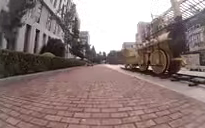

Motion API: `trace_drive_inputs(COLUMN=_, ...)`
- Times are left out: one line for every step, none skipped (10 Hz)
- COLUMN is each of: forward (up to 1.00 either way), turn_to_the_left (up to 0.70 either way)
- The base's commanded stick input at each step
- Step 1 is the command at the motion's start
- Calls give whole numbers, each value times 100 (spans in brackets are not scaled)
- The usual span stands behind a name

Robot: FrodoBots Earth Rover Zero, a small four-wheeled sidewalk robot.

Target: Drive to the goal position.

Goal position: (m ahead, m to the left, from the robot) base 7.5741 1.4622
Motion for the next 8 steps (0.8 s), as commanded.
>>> trace_drive_inputs(forward=70, turn_to_the_left=0)
trace_drive_inputs(forward=70, turn_to_the_left=0)
trace_drive_inputs(forward=70, turn_to_the_left=0)
trace_drive_inputs(forward=70, turn_to_the_left=0)
trace_drive_inputs(forward=70, turn_to_the_left=5)
trace_drive_inputs(forward=70, turn_to_the_left=12)
trace_drive_inputs(forward=70, turn_to_the_left=14)
trace_drive_inputs(forward=70, turn_to_the_left=14)
